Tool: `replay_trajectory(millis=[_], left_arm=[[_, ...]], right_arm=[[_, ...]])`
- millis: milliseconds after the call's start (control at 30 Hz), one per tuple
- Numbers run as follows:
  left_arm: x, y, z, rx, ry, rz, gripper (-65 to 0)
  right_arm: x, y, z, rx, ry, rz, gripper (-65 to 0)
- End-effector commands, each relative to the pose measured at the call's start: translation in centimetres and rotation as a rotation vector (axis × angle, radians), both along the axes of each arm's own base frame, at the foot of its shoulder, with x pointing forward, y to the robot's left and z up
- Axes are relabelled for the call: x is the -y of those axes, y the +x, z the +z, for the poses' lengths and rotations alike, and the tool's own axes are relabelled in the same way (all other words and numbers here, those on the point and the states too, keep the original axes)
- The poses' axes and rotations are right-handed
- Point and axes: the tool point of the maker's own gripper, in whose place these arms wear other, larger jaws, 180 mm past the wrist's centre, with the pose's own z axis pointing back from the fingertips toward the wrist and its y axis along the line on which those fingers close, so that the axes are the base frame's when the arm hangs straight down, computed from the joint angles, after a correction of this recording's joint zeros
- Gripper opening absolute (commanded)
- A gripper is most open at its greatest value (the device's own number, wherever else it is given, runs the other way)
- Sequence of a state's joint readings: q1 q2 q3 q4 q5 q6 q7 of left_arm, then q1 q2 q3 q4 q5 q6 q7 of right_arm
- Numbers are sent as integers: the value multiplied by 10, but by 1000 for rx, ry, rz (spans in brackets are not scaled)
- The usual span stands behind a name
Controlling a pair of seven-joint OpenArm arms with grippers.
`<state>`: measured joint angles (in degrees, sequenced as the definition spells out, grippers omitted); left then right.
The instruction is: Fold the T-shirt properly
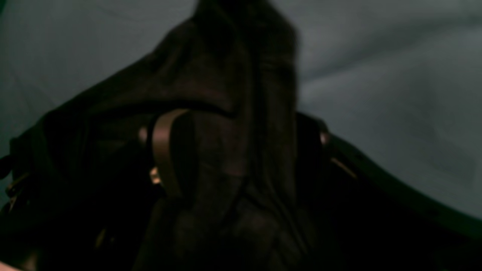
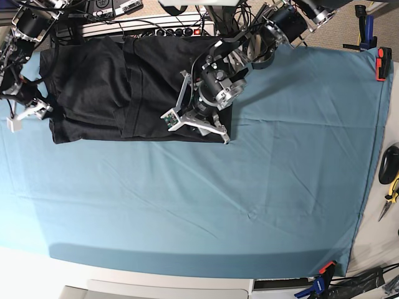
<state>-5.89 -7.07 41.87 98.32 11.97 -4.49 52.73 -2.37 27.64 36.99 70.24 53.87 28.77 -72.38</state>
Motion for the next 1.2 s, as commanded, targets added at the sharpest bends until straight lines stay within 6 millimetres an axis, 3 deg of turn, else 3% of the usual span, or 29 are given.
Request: replay_trajectory(millis=[0, 400, 567, 767, 1000, 1167], left_arm=[[3, 10, 19, 54, -33, 8, -371], [-44, 37, 72, 182, -103, 137, -371], [-71, 49, 74, 167, -121, 200, -371], [-120, 65, 75, 198, -66, 294, -371], [-170, 78, 81, 195, -77, 396, -371], [-192, 82, 85, 191, -96, 445, -371]], right_arm=[[2, -7, -5, -58, -30, 26, -255], [7, -55, -34, -207, -72, 33, -255], [5, -69, -41, -245, -61, 41, -255], [-8, -70, -38, -236, -10, 94, -257], [-11, -71, -37, -238, 5, 106, -382], [-11, -71, -37, -239, 5, 106, -583]])
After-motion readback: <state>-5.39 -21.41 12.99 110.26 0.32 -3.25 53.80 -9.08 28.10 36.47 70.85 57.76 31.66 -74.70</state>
